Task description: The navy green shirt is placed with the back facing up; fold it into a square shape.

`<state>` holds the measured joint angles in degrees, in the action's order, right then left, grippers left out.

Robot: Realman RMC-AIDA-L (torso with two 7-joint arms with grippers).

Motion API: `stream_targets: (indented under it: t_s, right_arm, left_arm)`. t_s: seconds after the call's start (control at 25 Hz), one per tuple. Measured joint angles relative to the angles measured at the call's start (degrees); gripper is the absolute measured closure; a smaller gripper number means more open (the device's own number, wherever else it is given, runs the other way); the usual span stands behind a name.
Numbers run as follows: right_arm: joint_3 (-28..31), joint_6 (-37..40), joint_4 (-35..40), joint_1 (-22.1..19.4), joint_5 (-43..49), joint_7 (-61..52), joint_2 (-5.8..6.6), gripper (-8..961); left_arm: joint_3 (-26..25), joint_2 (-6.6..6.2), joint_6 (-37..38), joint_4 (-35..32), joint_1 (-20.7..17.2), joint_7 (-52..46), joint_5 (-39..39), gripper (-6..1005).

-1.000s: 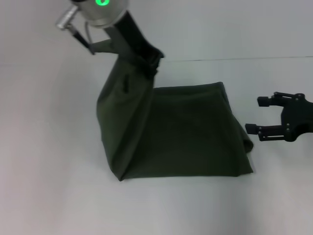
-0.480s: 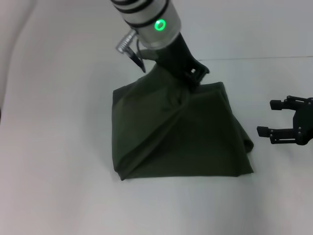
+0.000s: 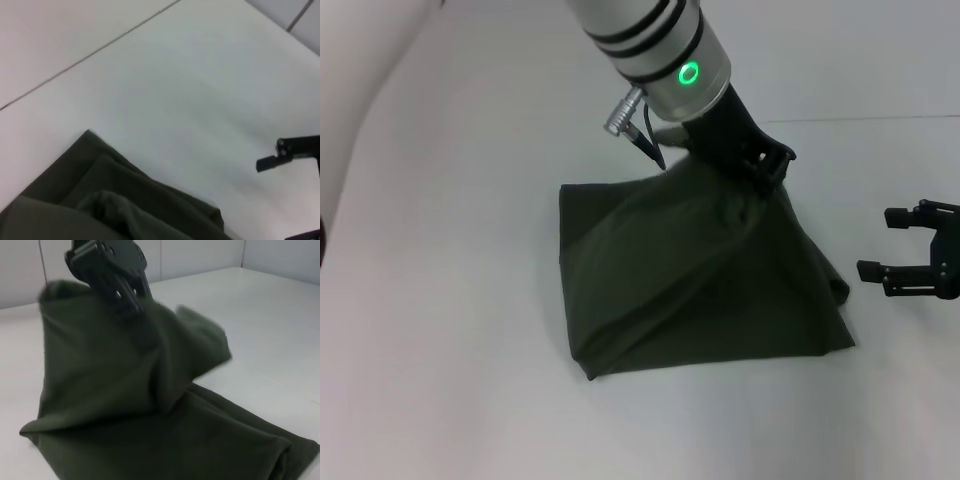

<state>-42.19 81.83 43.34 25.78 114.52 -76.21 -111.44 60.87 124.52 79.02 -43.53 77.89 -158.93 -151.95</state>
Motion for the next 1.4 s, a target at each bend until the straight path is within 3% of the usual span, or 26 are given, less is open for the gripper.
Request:
stream_targets:
  t_s: [0.08,0.28,0.48,0.64,0.72,0.96,1.12,1.32,1.4]
  right_arm:
    - [0.0,-0.1,0.0,-0.1,0.0,-0.1,0.0,36]
    - [0.0,-0.3,-0.1,-0.1,0.0,-0.3,0.0,36]
    - [0.6,-1.0,-0.2,-0.2,0.0,-0.4,-0.08,36]
    - [4.9,-1.7,-0.1,0.2,-0.2,-0.8,-0.14,37]
    - [8.2,-1.9,-0.1,1.1,-0.4,-1.7,-0.27,37]
    - [13.9,-6.2,-0.3,5.1,-0.5,-8.1,-2.06,37]
    - [11.2,-11.0,-1.7,8.3,-0.1,-11.5,-2.94,36]
    - [5.6,-19.2,-5.0,11.6,0.3,-12.4,-4.15,36]
    - [2.6,-23.0,-6.1,12.5,0.5,-11.7,-5.17,36]
  left_arm:
    - [0.2,0.02,-1.7,1.5,-0.1,0.3,1.1,968]
    - [1.1,-0.01,-3.0,1.0,-1.6,4.4,8.5,849]
    - [0.7,-0.33,-2.7,-2.5,-5.7,10.5,18.8,563]
    - [0.6,-0.42,-2.4,-6.6,-12.3,16.8,28.1,402]
    - [0.0,-0.43,-2.3,-7.6,-18.1,22.7,34.6,359]
    - [-1.3,-0.63,-2.9,-7.0,-30.3,36.1,45.7,230]
    - [-2.3,-0.58,-3.0,-4.7,-36.5,46.1,49.0,162]
    - [-6.3,-0.67,-3.1,-0.2,-40.0,55.5,51.9,113]
    - [-7.7,-0.65,-3.2,0.8,-40.5,57.6,52.4,114]
